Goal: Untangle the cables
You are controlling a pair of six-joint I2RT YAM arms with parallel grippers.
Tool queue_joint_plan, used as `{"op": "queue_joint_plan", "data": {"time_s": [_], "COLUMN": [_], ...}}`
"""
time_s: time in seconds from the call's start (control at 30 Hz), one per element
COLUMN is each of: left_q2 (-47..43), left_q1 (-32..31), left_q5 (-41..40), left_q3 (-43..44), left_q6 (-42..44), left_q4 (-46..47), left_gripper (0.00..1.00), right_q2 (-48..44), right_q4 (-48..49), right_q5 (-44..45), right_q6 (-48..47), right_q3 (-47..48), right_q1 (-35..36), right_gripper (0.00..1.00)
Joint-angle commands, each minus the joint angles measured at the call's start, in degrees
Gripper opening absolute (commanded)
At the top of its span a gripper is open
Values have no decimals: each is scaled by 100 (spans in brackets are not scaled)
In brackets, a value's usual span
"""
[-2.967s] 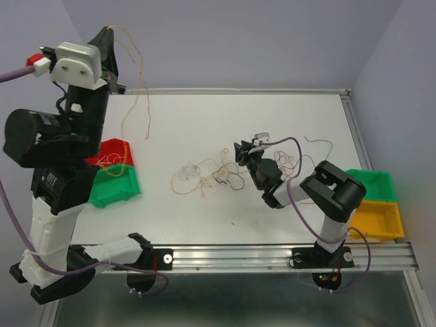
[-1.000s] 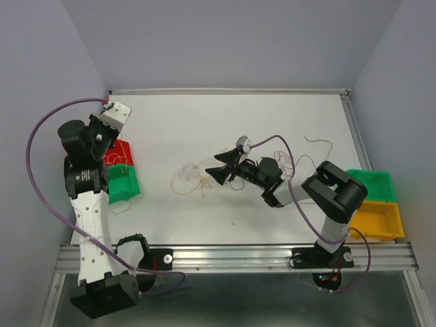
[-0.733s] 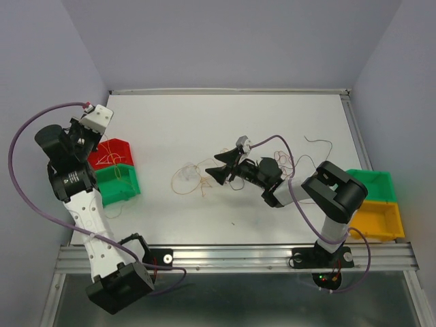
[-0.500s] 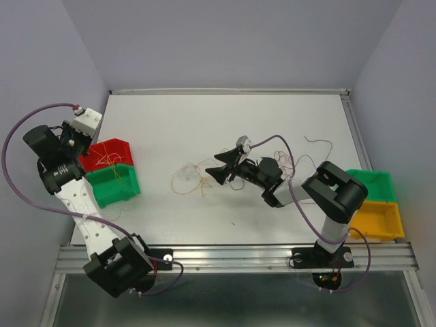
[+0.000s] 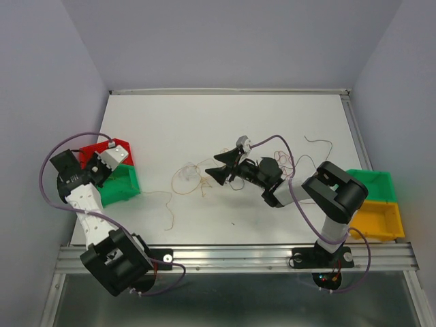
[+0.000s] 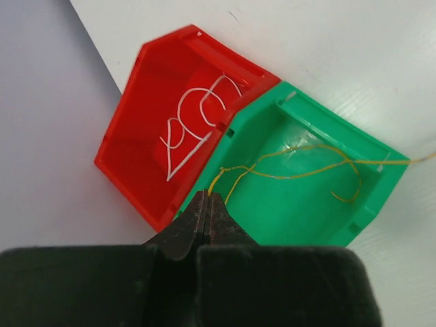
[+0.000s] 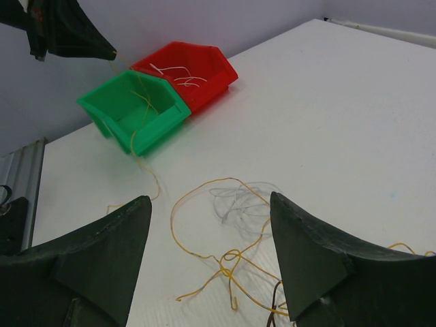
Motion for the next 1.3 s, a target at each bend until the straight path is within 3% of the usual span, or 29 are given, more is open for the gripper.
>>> {"op": "queue_joint_plan", "data": {"time_s": [0.0, 0.17, 0.5, 0.6, 0.7, 0.83, 1.1, 1.27], "left_q2": [63, 494, 1417, 1461, 1400, 1137, 407, -49], "left_q1": [30, 118, 100, 83, 82, 65, -163, -899], "left_q5": [-395, -711, -1292, -1275, -1205, -1064, -669, -1150], "left_q3": [-25, 72, 424, 468, 520, 573, 881, 732], "left_q6": [1028, 1723, 1644, 1618, 1601, 1592, 1539, 926], "left_q4": [-623, -1311, -1434, -1408, -1408, -1426, -1882, -1673], "left_gripper": [0, 0, 4, 15, 37, 48, 60, 67], "right_q2": [-46, -63, -11, 59, 138, 183, 200, 157], "right_q4": [1256, 1256, 1221, 897, 606, 562, 421, 316], "right_q5": [-117, -108, -204, -353, -441, -468, -424, -389], "right_q6": [57, 48, 101, 136, 145, 163, 172, 145], "right_q3": [194, 168, 238, 466, 659, 712, 774, 748], "right_q1": [-6, 2, -6, -6, -6, -6, 2, -6], "right_gripper": [75, 75, 75, 75, 75, 76, 76, 76]}}
